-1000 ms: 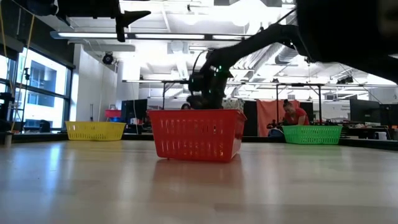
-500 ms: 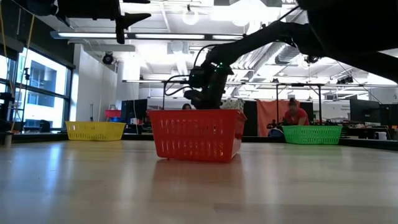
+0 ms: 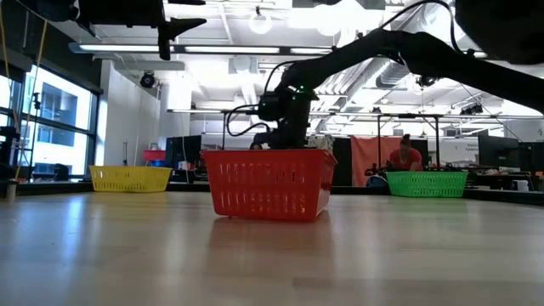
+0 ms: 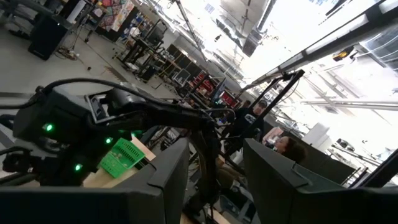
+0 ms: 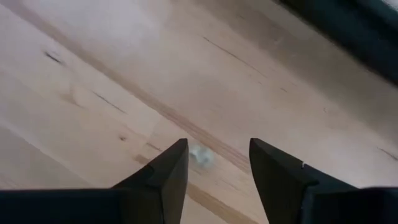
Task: Sort Halloween decoration
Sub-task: Put the white skull toy into the green bin
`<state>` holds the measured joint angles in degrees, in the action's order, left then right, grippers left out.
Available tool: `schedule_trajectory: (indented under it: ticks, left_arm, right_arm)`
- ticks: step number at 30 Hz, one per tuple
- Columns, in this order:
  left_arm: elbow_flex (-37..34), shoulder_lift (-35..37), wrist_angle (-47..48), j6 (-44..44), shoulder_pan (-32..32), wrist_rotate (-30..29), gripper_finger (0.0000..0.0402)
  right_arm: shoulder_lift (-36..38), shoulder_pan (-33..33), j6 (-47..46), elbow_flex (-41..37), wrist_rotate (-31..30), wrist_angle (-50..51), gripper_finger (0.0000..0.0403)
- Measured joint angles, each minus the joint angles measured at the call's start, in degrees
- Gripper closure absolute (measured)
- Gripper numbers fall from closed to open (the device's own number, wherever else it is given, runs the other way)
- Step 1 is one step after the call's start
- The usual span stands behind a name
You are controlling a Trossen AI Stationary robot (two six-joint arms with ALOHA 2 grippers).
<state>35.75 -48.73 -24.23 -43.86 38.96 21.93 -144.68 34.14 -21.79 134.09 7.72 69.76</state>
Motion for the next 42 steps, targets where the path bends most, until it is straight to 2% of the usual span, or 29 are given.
schedule_trajectory:
  ticks: [5, 8, 33, 37, 42]
  left_arm:
    - [0.0, 0.0, 0.0, 0.0, 0.0, 0.0, 0.0259]
    - [0.0, 0.0, 0.0, -0.1, 0.0, 0.0, 0.0259]
    - [0.0, 0.0, 0.0, -1.0, 0.0, 0.0, 0.0259]
    - [0.0, 0.0, 0.0, -1.0, 0.0, 0.0, 0.0259]
    - [0.0, 0.0, 0.0, -1.0, 0.0, 0.0, 0.0259]
  right_arm:
    - [-1.8, -1.8, -1.7, 0.0, 1.1, -0.1, 0.0236]
    - [-3.0, -3.0, -1.7, 0.0, -1.4, -0.4, 0.0236]
    - [-3.0, -5.1, -5.2, 0.3, -4.3, -0.2, 0.0236]
    - [-3.0, -5.1, -5.2, 0.3, -5.0, -0.2, 0.0251]
    - [-3.0, -5.1, -4.9, 0.3, -6.0, 0.1, 0.029]
